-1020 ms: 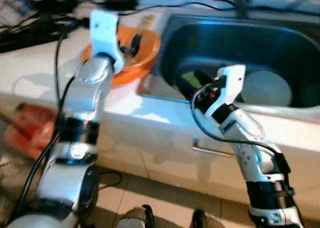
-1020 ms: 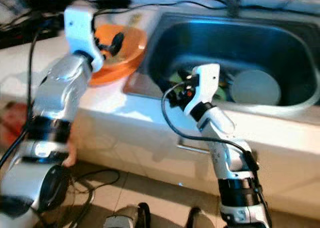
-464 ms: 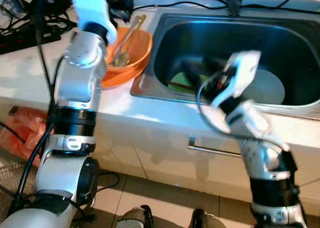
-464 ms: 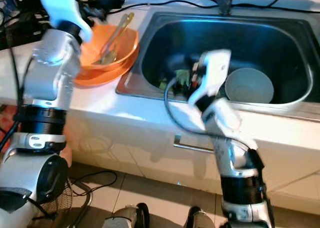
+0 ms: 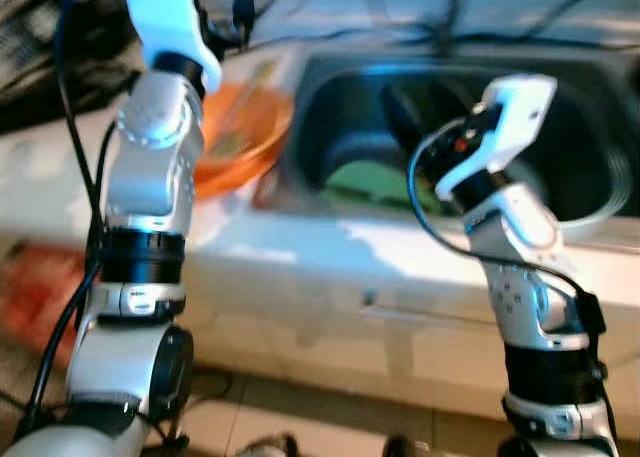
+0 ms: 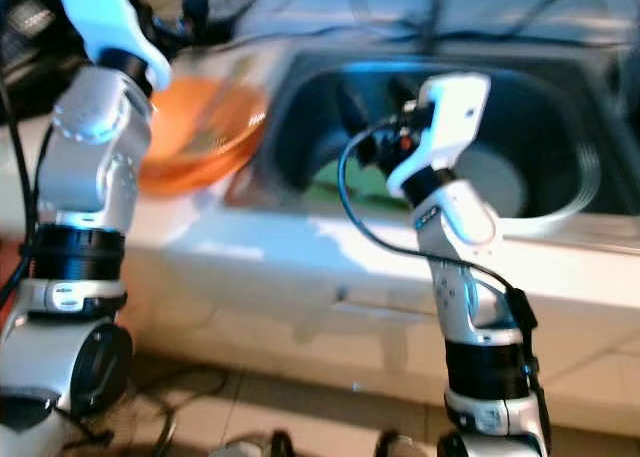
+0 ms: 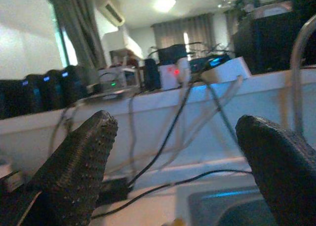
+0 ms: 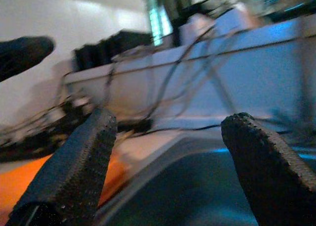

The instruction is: Kitchen organization

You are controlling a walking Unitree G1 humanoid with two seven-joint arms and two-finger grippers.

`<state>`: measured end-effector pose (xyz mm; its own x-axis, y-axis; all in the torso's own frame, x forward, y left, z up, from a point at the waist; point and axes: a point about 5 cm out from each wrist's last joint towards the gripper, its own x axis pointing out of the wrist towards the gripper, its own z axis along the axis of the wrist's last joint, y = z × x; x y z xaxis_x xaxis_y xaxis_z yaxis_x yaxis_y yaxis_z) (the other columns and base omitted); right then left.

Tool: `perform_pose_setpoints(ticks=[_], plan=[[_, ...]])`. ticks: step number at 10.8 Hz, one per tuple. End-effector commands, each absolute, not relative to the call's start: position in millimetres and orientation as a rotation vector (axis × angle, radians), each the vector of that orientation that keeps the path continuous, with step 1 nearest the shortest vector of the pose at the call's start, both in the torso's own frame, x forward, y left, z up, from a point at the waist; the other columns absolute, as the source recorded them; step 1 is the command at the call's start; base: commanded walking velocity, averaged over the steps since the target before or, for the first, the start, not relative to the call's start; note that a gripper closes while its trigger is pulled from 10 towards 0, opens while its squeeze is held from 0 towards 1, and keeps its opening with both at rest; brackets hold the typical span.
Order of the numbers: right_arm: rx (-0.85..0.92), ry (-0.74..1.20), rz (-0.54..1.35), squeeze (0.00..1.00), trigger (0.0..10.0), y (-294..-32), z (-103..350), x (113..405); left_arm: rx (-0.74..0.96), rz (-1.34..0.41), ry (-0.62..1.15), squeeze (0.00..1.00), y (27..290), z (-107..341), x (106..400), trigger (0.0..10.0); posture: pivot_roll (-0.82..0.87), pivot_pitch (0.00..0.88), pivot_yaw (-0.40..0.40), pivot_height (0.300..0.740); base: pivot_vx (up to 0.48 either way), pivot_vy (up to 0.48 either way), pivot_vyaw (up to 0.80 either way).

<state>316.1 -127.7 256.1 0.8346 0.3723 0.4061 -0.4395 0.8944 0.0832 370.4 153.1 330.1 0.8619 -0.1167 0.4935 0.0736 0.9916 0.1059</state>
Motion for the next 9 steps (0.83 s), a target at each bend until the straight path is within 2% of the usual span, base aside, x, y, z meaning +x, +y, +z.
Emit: perform_pose_setpoints(ticks=[1,4,9], plan=[[0.169,-0.436,0.396,0.0,10.0,-133.1,265.2,314.9,0.087,-0.095,-0.529,0.0,156.0,332.1,367.9,10.0,0.06,0.136,0.111,0.74,0.454,0.0,0.0],[0.17,-0.445,0.381,0.0,10.0,-134.6,268.3,315.6,0.091,-0.081,-0.529,0.0,160.9,332.5,366.8,10.0,0.07,0.139,0.106,0.74,0.451,0.0,0.0],[0.174,-0.41,0.388,0.0,10.0,-134.6,261.2,316.7,0.072,-0.049,-0.5,0.0,163.8,326.5,363.1,10.0,0.07,0.15,0.099,0.74,0.0,0.0,0.0]])
